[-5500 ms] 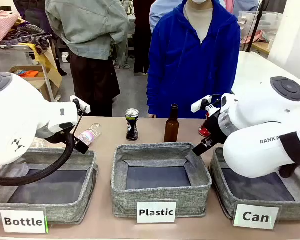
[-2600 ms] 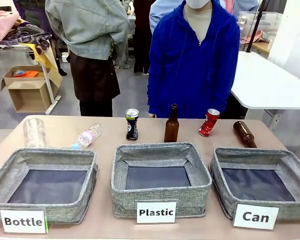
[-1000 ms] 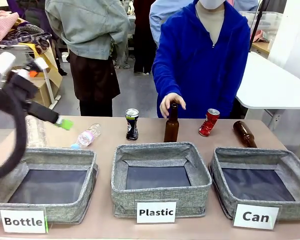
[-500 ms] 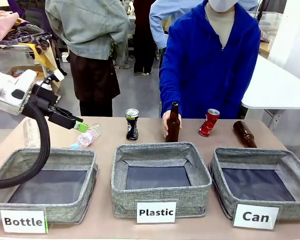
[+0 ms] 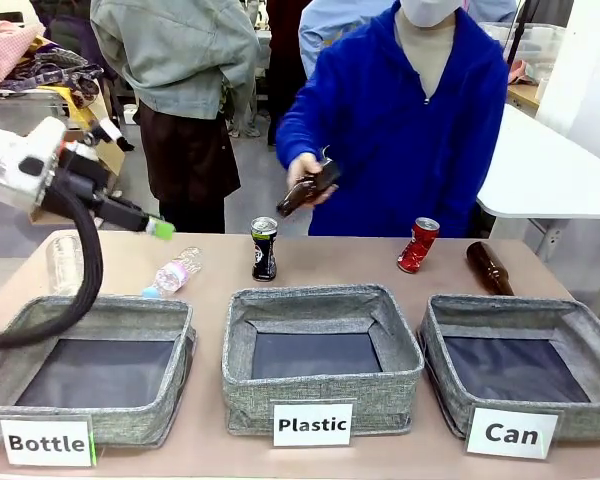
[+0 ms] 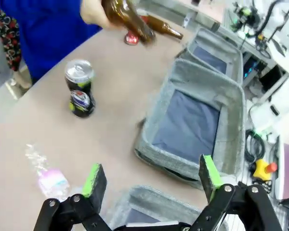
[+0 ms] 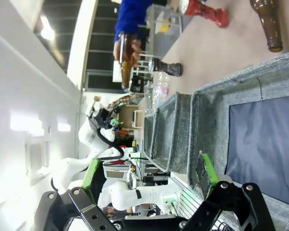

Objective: Sort the can waste into the basket.
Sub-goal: Pick up the can waste from the table and place it in the right Fabric basket.

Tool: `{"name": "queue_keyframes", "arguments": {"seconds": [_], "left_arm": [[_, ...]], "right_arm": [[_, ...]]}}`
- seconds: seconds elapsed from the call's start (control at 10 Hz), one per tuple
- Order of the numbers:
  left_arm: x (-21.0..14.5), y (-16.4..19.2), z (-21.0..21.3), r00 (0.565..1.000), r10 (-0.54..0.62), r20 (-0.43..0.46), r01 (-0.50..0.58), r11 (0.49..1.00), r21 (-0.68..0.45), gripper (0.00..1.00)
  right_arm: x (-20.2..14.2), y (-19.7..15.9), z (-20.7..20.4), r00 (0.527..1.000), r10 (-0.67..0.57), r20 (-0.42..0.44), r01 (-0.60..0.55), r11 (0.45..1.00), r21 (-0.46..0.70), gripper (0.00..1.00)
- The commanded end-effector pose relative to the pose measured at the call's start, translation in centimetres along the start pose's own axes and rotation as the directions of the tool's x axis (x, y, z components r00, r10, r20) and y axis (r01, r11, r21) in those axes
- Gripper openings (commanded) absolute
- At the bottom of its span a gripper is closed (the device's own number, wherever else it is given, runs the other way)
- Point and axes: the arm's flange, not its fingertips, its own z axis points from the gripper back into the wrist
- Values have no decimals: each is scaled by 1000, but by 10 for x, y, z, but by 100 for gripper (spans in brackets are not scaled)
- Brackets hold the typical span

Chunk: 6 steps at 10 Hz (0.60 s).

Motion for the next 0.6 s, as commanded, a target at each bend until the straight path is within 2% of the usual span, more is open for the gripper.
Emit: {"name": "queue_keyframes", "arguments": {"seconds": [0.0,0.1,0.2,0.3,0.5], "left_arm": [[22,48,38,996,23,83,-10,988,-156,100],[14,45,89,995,4,99,16,979,-204,100],[2,32,144,988,-23,152,57,972,-227,100],[-22,11,197,976,-29,215,71,979,-189,100],[-65,-5,253,932,52,360,-37,998,-49,100]], "right_arm": [[1,2,2,1000,10,-4,-10,1000,6,100],[1,2,2,1000,10,-4,-10,1000,6,100],[1,2,2,1000,10,-4,-10,1000,6,100],[1,2,2,1000,10,-4,-10,1000,6,100],[1,2,2,1000,10,-4,-10,1000,6,100]]}}
